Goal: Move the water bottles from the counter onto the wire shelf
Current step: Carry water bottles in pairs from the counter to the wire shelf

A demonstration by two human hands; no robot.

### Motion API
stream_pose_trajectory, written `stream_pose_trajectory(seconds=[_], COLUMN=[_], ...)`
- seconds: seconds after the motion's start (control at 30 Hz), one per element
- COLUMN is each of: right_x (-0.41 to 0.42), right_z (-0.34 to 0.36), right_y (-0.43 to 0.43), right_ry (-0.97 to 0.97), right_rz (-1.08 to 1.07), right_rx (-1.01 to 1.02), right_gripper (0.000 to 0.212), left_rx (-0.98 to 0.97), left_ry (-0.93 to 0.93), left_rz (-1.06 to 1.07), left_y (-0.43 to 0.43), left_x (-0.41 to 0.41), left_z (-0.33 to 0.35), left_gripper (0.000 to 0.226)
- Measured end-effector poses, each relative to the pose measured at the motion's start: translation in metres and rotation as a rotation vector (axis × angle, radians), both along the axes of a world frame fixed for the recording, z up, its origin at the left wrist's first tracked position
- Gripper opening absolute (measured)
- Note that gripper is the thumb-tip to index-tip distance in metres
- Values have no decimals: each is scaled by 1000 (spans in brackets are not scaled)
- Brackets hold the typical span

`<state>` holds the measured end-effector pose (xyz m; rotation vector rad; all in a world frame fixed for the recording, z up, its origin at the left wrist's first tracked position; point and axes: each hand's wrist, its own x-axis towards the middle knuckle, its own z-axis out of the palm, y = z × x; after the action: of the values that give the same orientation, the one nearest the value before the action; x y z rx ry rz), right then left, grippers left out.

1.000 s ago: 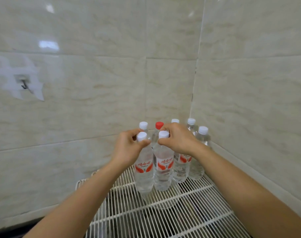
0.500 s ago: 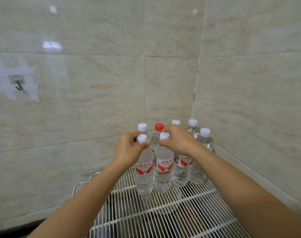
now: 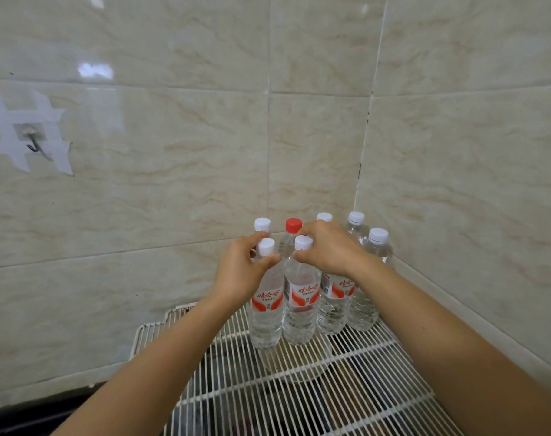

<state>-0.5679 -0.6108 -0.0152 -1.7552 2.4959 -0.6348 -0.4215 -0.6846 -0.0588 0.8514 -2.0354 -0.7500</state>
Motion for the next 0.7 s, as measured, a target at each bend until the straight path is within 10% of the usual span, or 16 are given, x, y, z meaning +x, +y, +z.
stream_pose_trajectory(seconds=[0.33,0.7], right_x=[16,112], right_z=[-6,-34], right_y=[11,-6], right_ry=[340,176], right_rz=[-12,316], right_rx=[-128,-414], right_gripper=[36,32], left_rx=[-25,-46], left_ry=[-6,-8], left_rz=[-41,188], left_y=[4,1], left_x=[14,120], left_z=[-15,-46], left_gripper=[61,45])
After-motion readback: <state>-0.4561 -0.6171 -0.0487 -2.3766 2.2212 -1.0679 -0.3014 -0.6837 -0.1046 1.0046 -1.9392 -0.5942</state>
